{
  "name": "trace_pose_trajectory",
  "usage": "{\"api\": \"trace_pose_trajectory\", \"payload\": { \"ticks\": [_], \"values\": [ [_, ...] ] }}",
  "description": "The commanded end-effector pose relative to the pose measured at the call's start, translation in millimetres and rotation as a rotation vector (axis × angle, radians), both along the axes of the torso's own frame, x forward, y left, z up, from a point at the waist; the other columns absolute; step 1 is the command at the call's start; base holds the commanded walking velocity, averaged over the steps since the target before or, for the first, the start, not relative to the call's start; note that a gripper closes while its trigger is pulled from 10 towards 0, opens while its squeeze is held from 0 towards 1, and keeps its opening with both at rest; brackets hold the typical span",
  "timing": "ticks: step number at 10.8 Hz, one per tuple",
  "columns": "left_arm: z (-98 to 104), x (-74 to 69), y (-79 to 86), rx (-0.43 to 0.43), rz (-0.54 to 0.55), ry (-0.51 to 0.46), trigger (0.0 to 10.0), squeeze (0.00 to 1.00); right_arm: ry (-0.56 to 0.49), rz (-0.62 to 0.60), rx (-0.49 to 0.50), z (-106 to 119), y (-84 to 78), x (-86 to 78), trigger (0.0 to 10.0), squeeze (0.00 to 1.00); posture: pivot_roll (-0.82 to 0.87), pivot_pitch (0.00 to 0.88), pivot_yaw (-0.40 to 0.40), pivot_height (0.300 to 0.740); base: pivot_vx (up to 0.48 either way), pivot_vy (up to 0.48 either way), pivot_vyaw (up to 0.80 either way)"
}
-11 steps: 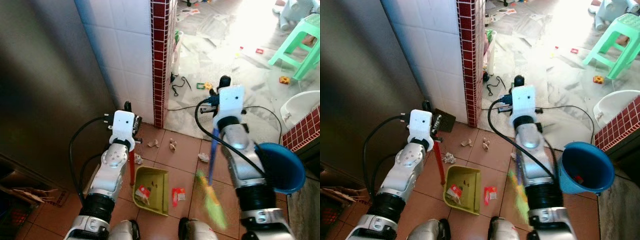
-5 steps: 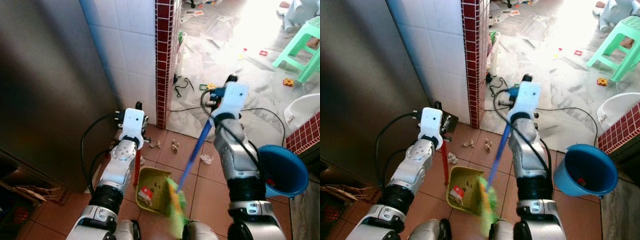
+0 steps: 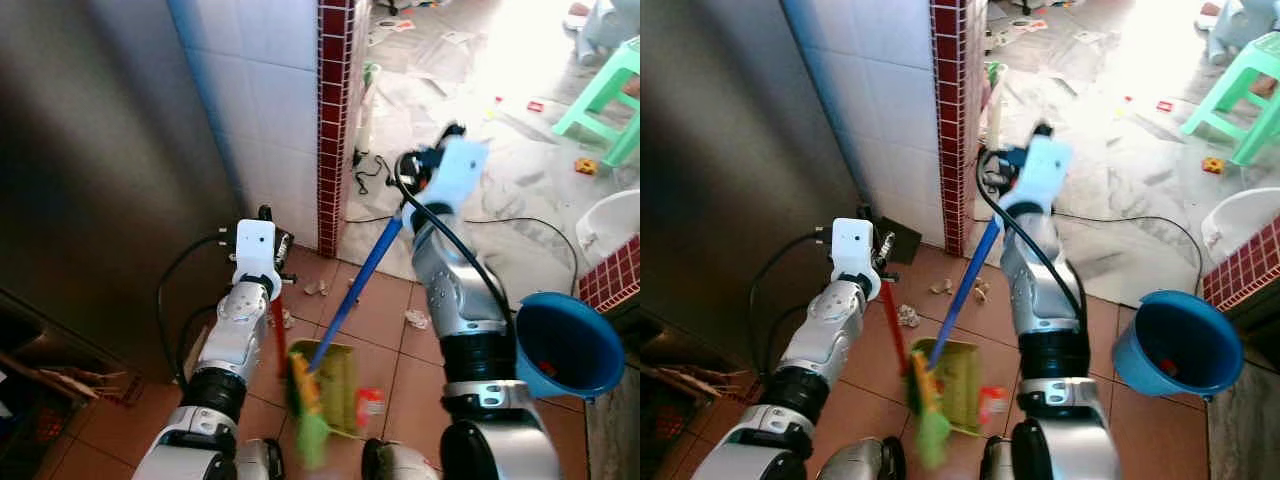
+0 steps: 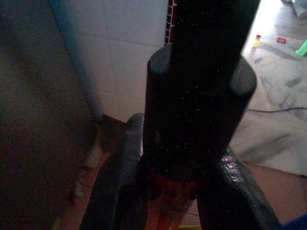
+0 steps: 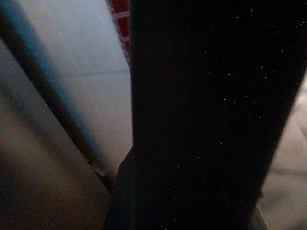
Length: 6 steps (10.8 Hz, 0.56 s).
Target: Sweep floor
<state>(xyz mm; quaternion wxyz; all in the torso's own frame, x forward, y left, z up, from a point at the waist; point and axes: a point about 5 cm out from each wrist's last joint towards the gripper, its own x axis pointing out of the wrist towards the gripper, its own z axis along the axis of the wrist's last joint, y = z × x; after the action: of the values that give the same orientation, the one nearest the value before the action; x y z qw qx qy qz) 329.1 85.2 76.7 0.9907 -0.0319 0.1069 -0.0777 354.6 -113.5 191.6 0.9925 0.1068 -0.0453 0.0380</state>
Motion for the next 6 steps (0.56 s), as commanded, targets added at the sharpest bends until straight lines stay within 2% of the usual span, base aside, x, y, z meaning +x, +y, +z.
{"api": "trace_pose_trajectory", "payload": {
  "ticks": [1, 2, 3, 4, 5, 6],
  "values": [
    [-20, -10.7, -18.7, -0.137, -0.049, 0.12, 10.0, 0.0, -0.18, 0.031, -0.072, 34, 3.9, -2.3, 10.0, 0.0, -0.1, 0.114, 0.039, 0.74, 0.0, 0.0, 0.0],
    [-20, -10.2, -19.7, -0.142, -0.052, 0.12, 10.0, 0.0, -0.214, 0.029, -0.127, 37, 2.3, -3.2, 10.0, 0.0, -0.1, 0.112, 0.039, 0.74, 0.0, 0.0, 0.0],
    [-12, -5.3, -21.9, -0.128, -0.053, 0.081, 10.0, 0.0, -0.255, -0.022, -0.253, 37, -12.0, -7.4, 10.0, 0.0, -0.1, 0.11, 0.039, 0.74, 0.0, 0.0, 0.0],
    [-2, -1.2, -19.1, -0.079, -0.052, 0.014, 10.0, 0.0, -0.271, -0.056, -0.311, 36, -22.7, -11.1, 10.0, 0.0, -0.1, 0.109, 0.041, 0.74, 0.0, 0.0, 0.0],
    [12, 1.9, -9.8, -0.008, -0.045, -0.072, 10.0, 0.0, -0.275, -0.119, -0.4, 31, -40.5, -17.2, 10.0, 0.0, -0.1, 0.111, 0.045, 0.74, 0.0, 0.0, 0.0],
    [16, 1.3, -2.9, 0.036, -0.043, -0.105, 10.0, 0.0, -0.243, -0.157, -0.452, 23, -50.1, -19.8, 10.0, 0.0, -0.1, 0.112, 0.046, 0.74, 0.0, 0.0, 0.0]
  ]
}}
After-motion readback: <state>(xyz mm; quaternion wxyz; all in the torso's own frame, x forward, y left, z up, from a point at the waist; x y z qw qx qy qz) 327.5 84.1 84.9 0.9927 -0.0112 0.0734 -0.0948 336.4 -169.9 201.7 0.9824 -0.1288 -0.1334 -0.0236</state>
